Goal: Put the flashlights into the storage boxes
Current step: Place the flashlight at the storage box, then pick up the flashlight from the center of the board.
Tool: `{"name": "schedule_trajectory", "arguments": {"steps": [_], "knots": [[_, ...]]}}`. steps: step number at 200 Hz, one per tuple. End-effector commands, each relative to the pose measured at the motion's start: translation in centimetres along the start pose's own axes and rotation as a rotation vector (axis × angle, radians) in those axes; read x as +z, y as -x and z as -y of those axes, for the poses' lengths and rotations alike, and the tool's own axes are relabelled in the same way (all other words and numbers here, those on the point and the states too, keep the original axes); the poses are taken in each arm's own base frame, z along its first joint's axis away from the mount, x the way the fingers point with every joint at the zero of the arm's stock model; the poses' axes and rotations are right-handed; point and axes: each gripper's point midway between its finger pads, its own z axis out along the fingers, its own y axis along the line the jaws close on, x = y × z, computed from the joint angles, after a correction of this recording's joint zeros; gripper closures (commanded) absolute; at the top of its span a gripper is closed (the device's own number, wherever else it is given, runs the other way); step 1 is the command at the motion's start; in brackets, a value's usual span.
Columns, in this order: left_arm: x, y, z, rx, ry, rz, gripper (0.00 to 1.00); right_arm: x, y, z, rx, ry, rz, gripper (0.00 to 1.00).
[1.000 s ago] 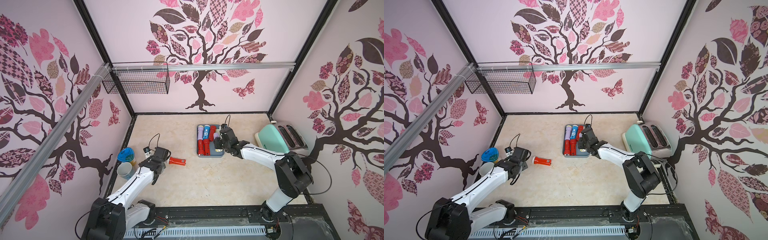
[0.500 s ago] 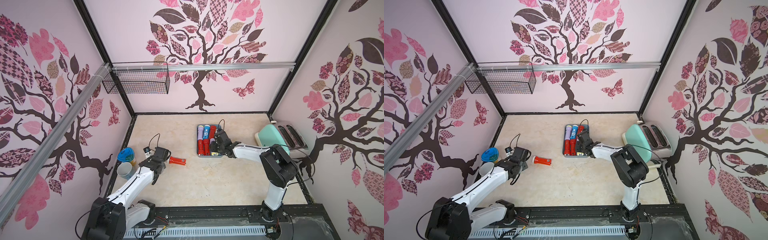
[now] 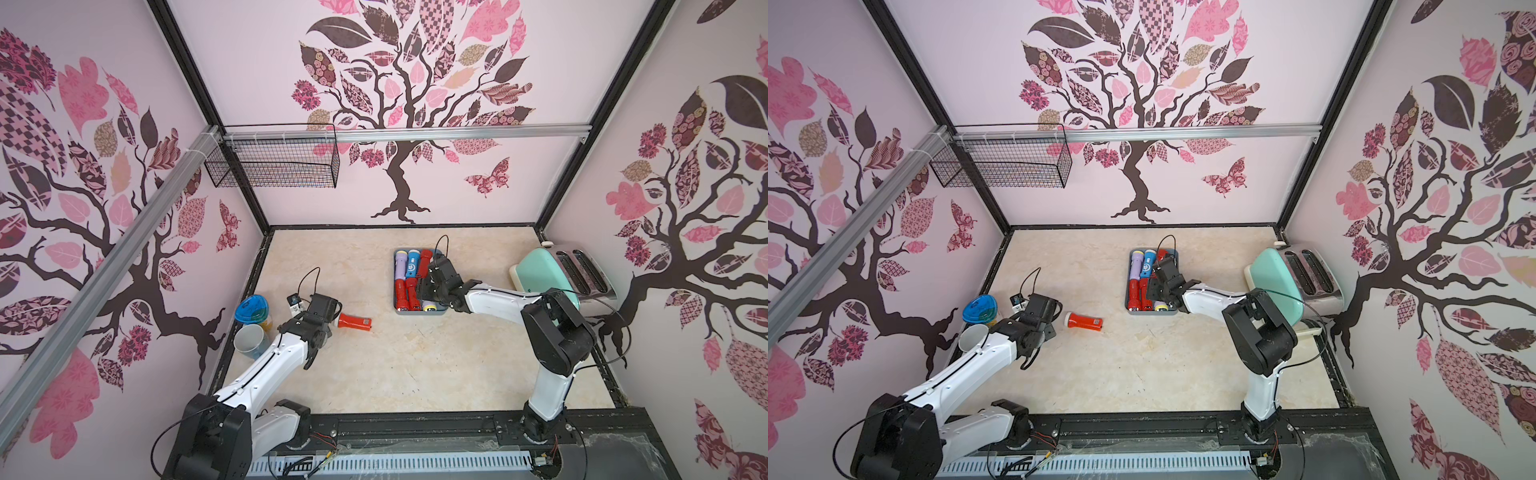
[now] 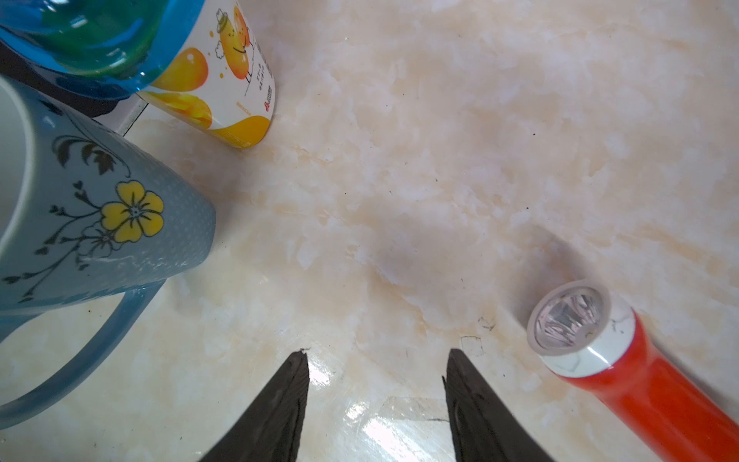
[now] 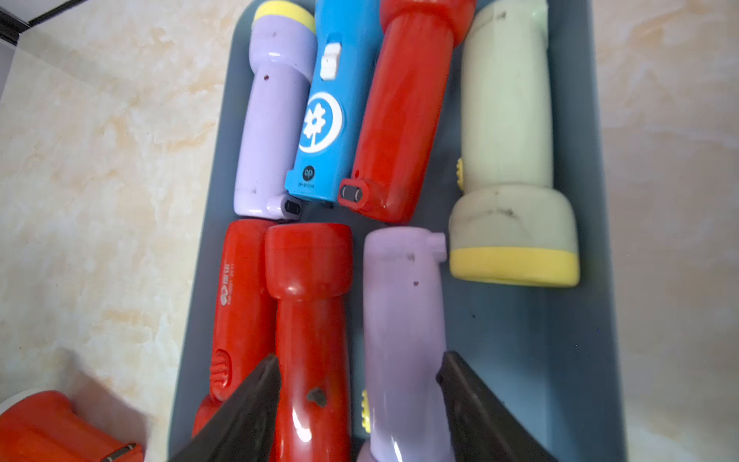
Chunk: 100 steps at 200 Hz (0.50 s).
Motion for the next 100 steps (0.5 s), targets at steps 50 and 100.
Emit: {"name": "schedule_trajectory", "arguments": {"steps": [50,100], "knots": [[0.5,-0.1,-1.3,-0.032,0.056,0.027,0.4,-3.1,1.6,-7.9,-0.111,0.225,0.023,0.25],[2.0,-0.9,-0.8,-0.235,-0.044,-0.248,0.39,-4.9,-6.0,-12.3,-0.317,0.422,-0.052,0.24]]}}
